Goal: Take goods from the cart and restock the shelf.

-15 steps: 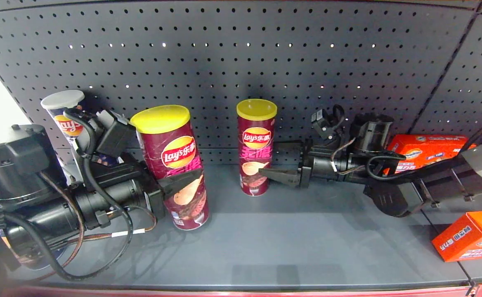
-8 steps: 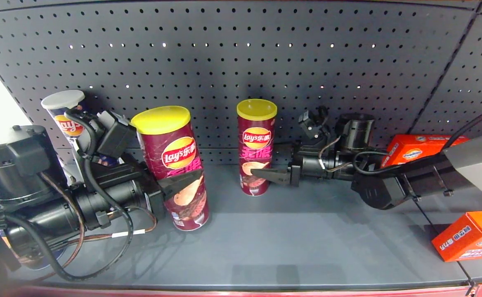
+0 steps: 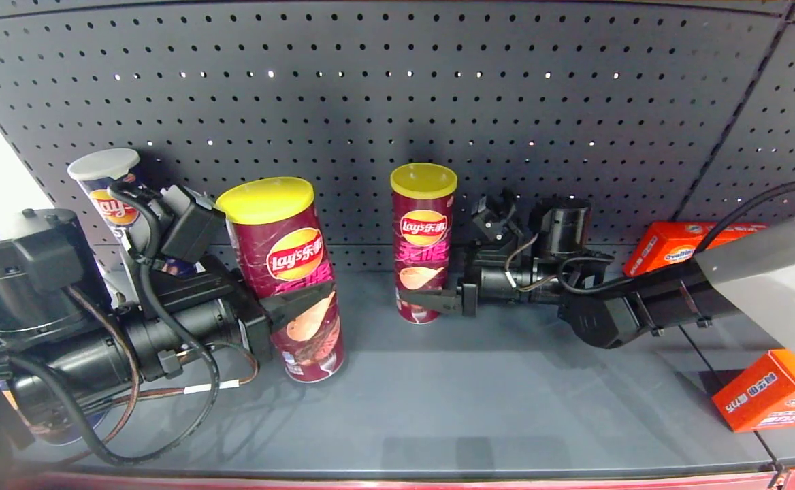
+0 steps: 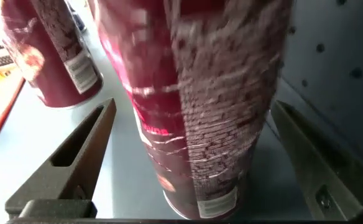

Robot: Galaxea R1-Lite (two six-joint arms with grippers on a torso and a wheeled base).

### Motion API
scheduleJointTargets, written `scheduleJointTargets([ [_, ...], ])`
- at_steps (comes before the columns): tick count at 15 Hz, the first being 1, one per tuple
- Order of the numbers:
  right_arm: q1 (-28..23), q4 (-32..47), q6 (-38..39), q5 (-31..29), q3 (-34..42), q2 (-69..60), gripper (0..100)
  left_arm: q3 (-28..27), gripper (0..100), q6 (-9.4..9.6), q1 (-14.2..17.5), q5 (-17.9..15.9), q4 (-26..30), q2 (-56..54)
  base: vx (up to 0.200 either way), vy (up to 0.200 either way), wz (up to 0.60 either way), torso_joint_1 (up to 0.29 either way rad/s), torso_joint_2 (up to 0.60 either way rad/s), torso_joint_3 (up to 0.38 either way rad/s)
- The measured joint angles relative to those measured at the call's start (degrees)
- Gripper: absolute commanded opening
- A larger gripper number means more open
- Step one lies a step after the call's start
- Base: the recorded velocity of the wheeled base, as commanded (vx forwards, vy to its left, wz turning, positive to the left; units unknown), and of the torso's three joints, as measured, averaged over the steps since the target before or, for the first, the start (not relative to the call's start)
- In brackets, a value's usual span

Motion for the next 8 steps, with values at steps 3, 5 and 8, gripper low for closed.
scheduleJointTargets([
  [3,0.0,0.2,-0.1,0.0,-0.2,1.0,100,0.0,0,-0.02,0.0,0.0,0.0,0.0,0.0,0.0,0.0,0.0,0.0,0.0],
  [5,0.0,0.3,-0.4,0.0,-0.6,1.3,0,0.0,0,-0.02,0.0,0.0,0.0,0.0,0.0,0.0,0.0,0.0,0.0,0.0],
  [8,0.0,0.3,-0.6,0.0,-1.1,1.5,0,0.0,0,-0.02,0.0,0.0,0.0,0.0,0.0,0.0,0.0,0.0,0.0,0.0],
])
